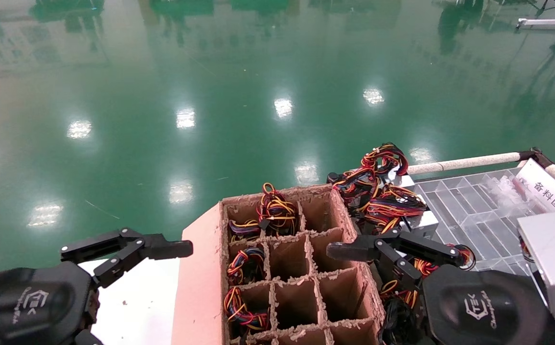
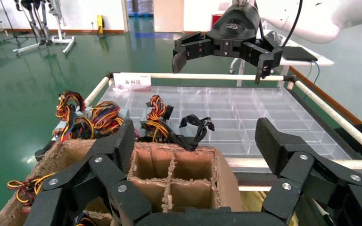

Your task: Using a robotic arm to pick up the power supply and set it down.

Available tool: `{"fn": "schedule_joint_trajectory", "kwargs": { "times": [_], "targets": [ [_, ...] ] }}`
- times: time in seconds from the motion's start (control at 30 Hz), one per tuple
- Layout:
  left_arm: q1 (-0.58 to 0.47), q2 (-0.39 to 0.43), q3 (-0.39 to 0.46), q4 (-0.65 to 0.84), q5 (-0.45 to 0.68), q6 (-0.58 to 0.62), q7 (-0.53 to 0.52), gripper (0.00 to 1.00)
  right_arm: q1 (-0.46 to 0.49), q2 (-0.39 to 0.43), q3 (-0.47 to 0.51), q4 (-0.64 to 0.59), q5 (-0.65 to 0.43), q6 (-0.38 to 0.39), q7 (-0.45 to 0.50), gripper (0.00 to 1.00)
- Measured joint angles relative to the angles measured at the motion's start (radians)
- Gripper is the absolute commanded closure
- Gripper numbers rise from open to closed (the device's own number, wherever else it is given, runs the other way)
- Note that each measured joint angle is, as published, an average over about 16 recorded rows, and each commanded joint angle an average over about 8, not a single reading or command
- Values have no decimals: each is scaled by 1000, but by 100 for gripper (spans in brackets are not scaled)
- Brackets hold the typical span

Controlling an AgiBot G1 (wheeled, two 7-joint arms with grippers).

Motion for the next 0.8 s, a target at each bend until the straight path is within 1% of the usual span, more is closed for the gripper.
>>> {"fn": "schedule_joint_trajectory", "kwargs": {
  "times": [0.8],
  "targets": [
    [0, 0, 0, 0, 0, 0, 0, 100, 0, 0, 0, 0, 0, 0, 0, 0]
  ]
}}
